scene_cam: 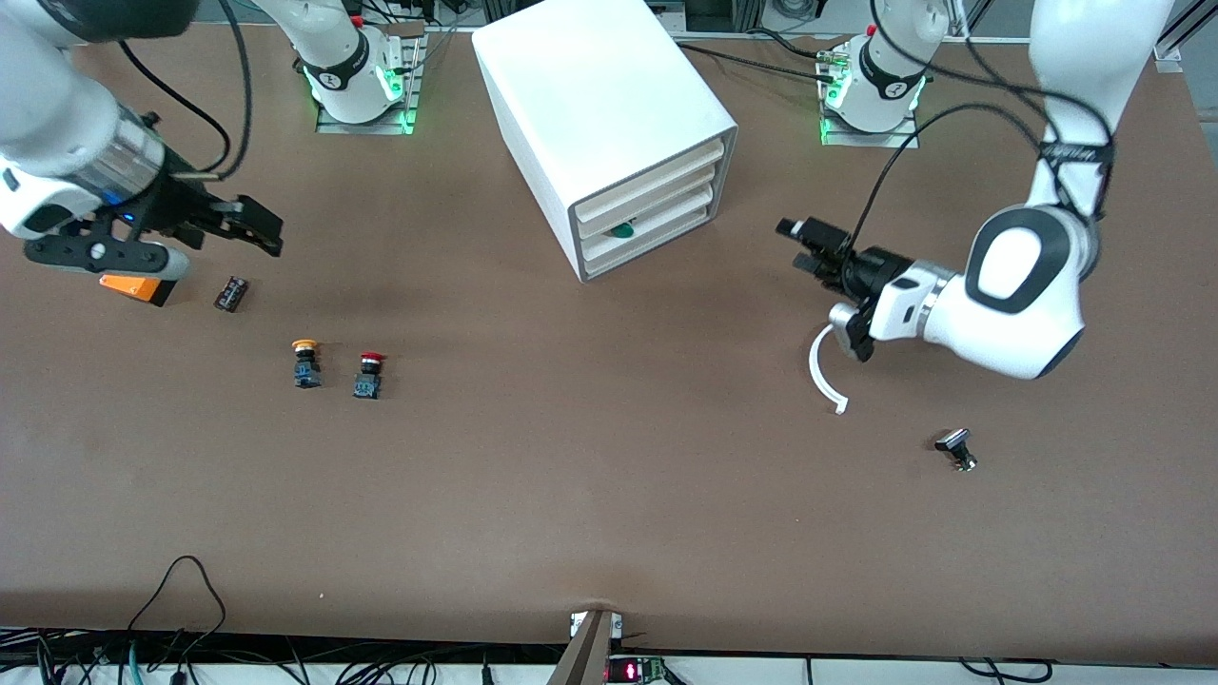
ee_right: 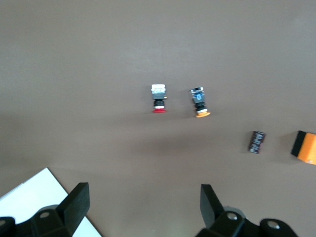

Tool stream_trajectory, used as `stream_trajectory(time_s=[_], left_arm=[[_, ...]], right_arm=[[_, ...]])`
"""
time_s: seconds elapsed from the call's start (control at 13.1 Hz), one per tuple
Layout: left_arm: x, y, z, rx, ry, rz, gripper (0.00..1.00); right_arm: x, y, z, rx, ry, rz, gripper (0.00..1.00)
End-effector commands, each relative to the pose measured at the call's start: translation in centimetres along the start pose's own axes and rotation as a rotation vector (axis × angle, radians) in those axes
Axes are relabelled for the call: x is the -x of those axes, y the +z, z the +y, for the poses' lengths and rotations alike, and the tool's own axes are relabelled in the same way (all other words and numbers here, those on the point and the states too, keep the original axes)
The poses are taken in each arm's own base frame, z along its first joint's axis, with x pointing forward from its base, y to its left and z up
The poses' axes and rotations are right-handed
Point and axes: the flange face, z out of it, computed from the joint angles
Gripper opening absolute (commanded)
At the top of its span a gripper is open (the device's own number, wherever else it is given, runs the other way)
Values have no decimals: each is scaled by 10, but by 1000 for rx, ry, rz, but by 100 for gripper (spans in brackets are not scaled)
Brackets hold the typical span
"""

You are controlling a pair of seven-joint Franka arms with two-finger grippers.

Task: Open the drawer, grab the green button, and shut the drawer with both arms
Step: 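Reach the left gripper to the drawer handle and grasp it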

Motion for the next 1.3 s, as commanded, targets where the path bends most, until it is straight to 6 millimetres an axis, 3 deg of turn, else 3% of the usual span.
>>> stream_trajectory(time_s=[0.0, 0.15, 0.53, 0.76, 0.99, 1.22], left_arm=[[-14, 19, -20, 91, 94, 51, 99], [-20, 53, -43, 140, 132, 78, 98], [-11, 157, -95, 236, 224, 198, 92], [-7, 173, -118, 257, 252, 218, 89], [6, 210, -130, 308, 268, 238, 83], [23, 223, -142, 320, 234, 227, 68]], right_arm=[[-2, 17, -30, -2, 50, -16, 99], [-2, 32, -51, 9, 55, -35, 99], [-5, 59, -73, 13, 39, -68, 99], [0, 69, -106, 2, 77, -51, 99], [-4, 72, -124, -10, 87, -54, 99], [5, 74, -148, -7, 75, -54, 99]])
